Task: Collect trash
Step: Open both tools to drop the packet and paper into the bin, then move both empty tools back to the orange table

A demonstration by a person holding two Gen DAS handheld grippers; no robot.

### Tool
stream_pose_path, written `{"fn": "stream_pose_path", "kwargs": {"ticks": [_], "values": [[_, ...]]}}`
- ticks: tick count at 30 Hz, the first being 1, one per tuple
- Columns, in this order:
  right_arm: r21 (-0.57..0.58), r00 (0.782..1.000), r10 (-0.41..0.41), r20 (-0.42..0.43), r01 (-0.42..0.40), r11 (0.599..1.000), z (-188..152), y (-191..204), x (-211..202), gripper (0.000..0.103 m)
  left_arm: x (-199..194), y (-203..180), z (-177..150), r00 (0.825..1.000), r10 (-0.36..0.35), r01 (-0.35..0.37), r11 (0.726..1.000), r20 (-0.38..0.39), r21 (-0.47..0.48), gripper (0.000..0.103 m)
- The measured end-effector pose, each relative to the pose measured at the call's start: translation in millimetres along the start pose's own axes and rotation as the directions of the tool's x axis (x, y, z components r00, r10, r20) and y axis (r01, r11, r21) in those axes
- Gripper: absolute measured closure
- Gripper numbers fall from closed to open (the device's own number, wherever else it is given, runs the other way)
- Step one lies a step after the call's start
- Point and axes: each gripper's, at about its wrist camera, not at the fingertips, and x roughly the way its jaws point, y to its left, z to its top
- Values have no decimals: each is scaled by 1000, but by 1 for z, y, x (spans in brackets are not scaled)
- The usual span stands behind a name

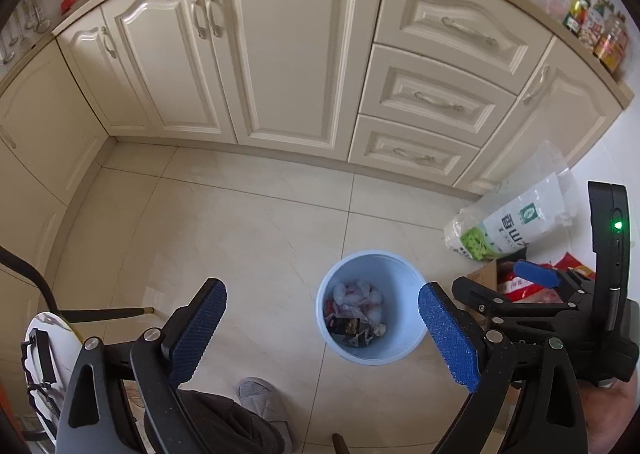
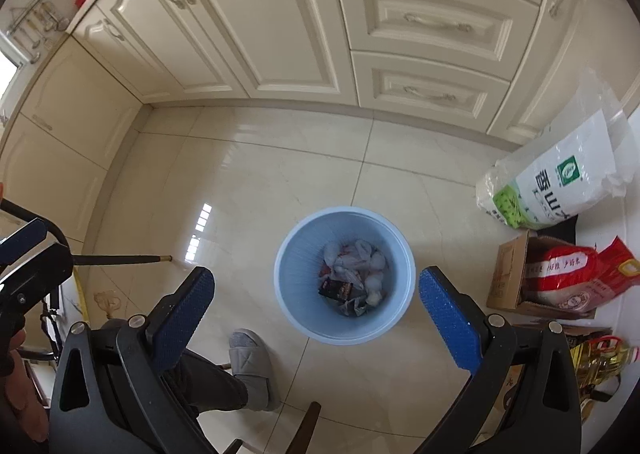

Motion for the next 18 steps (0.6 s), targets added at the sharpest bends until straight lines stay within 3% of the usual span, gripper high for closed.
{"fn": "stream_pose_path", "kwargs": {"ticks": [11,18], "values": [[-109,986,61,156,-44,993,16,71,-80,0,-139,63,-59,990,3,4,998,143,-55,8],[-215,958,132,254,-77,974,21,133,-138,0,-234,106,-100,961,38,-4,992,274,-126,6]]}}
